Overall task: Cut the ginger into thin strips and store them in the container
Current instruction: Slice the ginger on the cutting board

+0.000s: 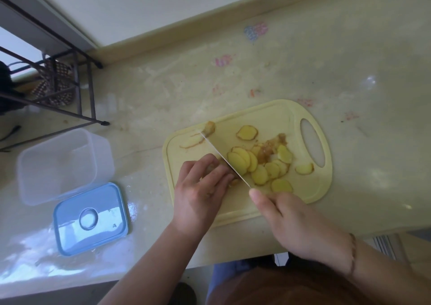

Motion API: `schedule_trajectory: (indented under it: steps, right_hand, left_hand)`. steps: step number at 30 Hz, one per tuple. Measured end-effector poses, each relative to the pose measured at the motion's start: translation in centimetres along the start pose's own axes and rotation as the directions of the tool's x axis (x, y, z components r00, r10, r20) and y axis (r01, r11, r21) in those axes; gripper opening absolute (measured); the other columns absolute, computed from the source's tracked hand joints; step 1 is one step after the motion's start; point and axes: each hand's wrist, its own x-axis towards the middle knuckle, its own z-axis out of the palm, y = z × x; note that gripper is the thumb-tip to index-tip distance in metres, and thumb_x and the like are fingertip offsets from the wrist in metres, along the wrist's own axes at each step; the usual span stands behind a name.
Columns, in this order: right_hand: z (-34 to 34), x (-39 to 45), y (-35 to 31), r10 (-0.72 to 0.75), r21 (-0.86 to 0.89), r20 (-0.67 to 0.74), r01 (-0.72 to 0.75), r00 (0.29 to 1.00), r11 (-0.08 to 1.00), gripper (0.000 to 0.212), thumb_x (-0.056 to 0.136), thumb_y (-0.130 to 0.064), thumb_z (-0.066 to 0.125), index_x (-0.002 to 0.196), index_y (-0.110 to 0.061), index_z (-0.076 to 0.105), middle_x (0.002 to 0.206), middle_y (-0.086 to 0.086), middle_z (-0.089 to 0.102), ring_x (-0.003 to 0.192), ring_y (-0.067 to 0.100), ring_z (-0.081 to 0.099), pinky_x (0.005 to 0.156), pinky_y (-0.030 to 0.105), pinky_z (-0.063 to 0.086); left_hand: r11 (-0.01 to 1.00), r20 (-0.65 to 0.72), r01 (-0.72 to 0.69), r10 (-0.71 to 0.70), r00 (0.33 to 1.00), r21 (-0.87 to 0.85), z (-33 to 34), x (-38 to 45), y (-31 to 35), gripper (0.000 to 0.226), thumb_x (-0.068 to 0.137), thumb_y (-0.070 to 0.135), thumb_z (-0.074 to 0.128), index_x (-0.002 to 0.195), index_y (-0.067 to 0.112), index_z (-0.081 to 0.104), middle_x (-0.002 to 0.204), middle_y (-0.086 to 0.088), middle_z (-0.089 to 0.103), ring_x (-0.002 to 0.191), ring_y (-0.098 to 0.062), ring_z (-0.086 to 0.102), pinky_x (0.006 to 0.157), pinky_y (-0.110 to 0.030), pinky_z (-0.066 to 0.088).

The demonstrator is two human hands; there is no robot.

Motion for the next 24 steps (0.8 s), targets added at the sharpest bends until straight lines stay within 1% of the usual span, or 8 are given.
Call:
schedule_trajectory:
  steps: [3, 5, 7, 11, 13, 16, 20, 24]
  right_hand:
    - [-0.4, 0.5, -0.1, -0.014, 0.05, 0.006, 0.013, 1.0, 0.999, 0.063, 0.081, -0.073, 0.021, 0.057, -0.016, 0.033, 0.041, -0.008, 0.033, 0.041, 0.007, 0.034, 0.051, 0.023, 0.03]
    - [-1.1, -0.4, 0.6, 0.031, 0.111, 0.019, -0.033, 0.999, 0.993, 0.065, 0.08, -0.075, 0.021, 0.058, -0.015, 0.033, 0.042, -0.007, 0.03, 0.039, 0.007, 0.031, 0.051, 0.026, 0.03]
    - [-1.4, -1.4, 0.9, 0.071, 0.129, 0.015, -0.073, 0.997, 0.989, 0.066, 0.078, -0.076, 0.021, 0.06, -0.015, 0.035, 0.043, -0.006, 0.031, 0.037, 0.007, 0.033, 0.048, 0.023, 0.03]
    - [-1.0, -2.3, 1.0, 0.055, 0.09, 0.002, -0.055, 0.998, 0.994, 0.078, 0.081, -0.084, 0.015, 0.06, -0.012, 0.038, 0.045, 0.0, 0.041, 0.041, 0.007, 0.042, 0.059, 0.037, 0.043]
    - [-1.0, -2.7, 1.0, 0.05, 0.05, -0.021, -0.049, 0.999, 0.998, 0.082, 0.074, -0.089, 0.014, 0.064, -0.012, 0.041, 0.049, 0.0, 0.044, 0.046, 0.007, 0.042, 0.062, 0.037, 0.044]
    - [-1.2, -3.4, 0.5, 0.053, 0.026, -0.045, -0.052, 0.998, 0.998, 0.074, 0.079, -0.086, 0.015, 0.066, -0.02, 0.045, 0.052, -0.002, 0.048, 0.05, 0.008, 0.046, 0.06, 0.033, 0.042]
    - [-1.3, -3.9, 0.0, 0.057, 0.014, -0.057, -0.056, 0.997, 0.998, 0.058, 0.08, -0.075, 0.026, 0.063, -0.023, 0.046, 0.051, -0.002, 0.048, 0.052, 0.009, 0.048, 0.06, 0.03, 0.04]
    - [-1.3, -4.3, 0.0, 0.062, 0.013, -0.078, -0.061, 0.995, 0.998, 0.059, 0.079, -0.075, 0.024, 0.071, -0.023, 0.05, 0.055, -0.003, 0.054, 0.058, 0.012, 0.054, 0.064, 0.028, 0.042]
  left_hand:
    - [1.0, 0.011, -0.014, 0.014, 1.0, 0.0, -0.2, 0.1, 0.0, 0.011, 0.094, 0.021, 0.071, 0.094, 0.014, 0.08, 0.106, -0.001, 0.069, 0.083, -0.024, 0.058, 0.077, -0.032, 0.05]
    - [1.0, 0.014, -0.021, 0.021, 1.0, -0.006, -0.4, 0.1, 0.0, 0.013, 0.095, 0.02, 0.069, 0.095, 0.013, 0.079, 0.105, -0.003, 0.069, 0.086, -0.023, 0.058, 0.077, -0.033, 0.051]
    - [1.0, 0.021, -0.024, 0.024, 0.999, -0.009, -0.4, -0.1, 0.0, 0.013, 0.096, 0.016, 0.067, 0.096, 0.011, 0.079, 0.105, -0.005, 0.068, 0.086, -0.025, 0.059, 0.077, -0.034, 0.051]
    - [0.999, 0.019, -0.01, 0.01, 1.0, -0.031, -0.2, -0.3, 0.1, 0.016, 0.096, 0.015, 0.064, 0.097, 0.009, 0.079, 0.105, -0.007, 0.068, 0.086, -0.026, 0.059, 0.077, -0.035, 0.05]
    - [0.999, 0.011, 0.005, -0.004, 1.0, -0.035, -0.2, -0.3, 0.1, 0.017, 0.096, 0.017, 0.063, 0.096, 0.009, 0.079, 0.105, -0.006, 0.068, 0.086, -0.026, 0.059, 0.076, -0.034, 0.05]
    - [0.999, 0.013, 0.02, -0.02, 1.0, -0.039, -0.1, -0.4, 0.0, 0.018, 0.096, 0.017, 0.063, 0.097, 0.009, 0.079, 0.105, -0.007, 0.068, 0.086, -0.027, 0.06, 0.079, -0.033, 0.049]
    - [0.999, 0.009, 0.026, -0.025, 1.0, -0.043, -0.1, -0.4, -0.1, 0.017, 0.096, 0.016, 0.064, 0.096, 0.009, 0.079, 0.105, -0.007, 0.069, 0.085, -0.027, 0.06, 0.079, -0.032, 0.048]
    - [0.999, 0.002, 0.024, -0.024, 1.0, -0.049, -0.1, -0.4, 0.0, 0.018, 0.096, 0.017, 0.064, 0.096, 0.009, 0.08, 0.106, -0.007, 0.069, 0.084, -0.027, 0.059, 0.079, -0.031, 0.048]
